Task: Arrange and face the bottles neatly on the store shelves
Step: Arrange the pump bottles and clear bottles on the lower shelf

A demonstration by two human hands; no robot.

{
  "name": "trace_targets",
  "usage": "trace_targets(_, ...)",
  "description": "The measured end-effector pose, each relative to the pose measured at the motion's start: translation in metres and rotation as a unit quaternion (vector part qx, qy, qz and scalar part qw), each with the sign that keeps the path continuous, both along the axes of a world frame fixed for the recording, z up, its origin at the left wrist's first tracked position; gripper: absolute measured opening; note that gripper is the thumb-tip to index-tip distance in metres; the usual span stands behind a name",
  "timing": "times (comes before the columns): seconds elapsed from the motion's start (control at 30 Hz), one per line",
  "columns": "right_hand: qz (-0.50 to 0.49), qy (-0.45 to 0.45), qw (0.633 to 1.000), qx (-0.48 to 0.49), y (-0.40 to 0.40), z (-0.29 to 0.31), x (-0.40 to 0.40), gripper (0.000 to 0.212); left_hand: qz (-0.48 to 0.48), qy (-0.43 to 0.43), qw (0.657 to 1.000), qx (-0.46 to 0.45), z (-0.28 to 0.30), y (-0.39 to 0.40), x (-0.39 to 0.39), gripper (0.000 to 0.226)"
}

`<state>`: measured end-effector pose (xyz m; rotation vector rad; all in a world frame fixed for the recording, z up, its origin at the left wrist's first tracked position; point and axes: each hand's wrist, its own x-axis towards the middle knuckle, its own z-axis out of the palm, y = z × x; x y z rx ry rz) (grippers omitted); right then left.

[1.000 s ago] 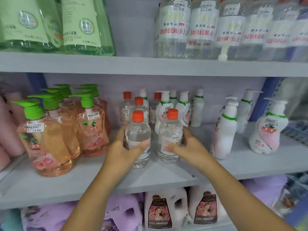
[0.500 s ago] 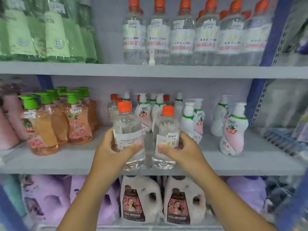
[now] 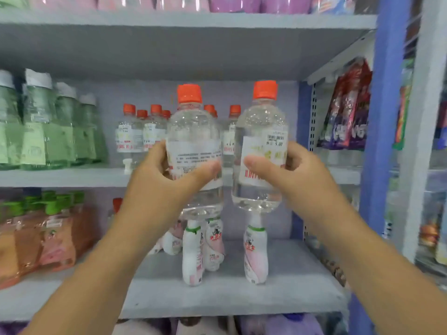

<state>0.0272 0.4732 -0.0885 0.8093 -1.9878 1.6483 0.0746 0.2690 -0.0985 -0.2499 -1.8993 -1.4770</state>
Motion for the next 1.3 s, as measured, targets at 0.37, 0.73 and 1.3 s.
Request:
trace_targets(0.37,-0.143,-0.042,0.986,0.076,0.032,0.044,-0.120,0.034,0.056,-0.061,0.991,-0.101,0.053,0.042,-0.145,0.071)
trace_targets(0.73,-0.085,-0.067,0.989,0.100,0.038,0.045,-0.142,0.021,0.019,-0.143,0.977,-0.154,0.050,0.028,-0.186,0.049)
trace_targets(1.3,-0.029,-0.081,0.989,0.119,0.042,0.042,-0.145,0.023,0.016,-0.133,0.980,-0.148,0.047,0.035,-0.184,0.060)
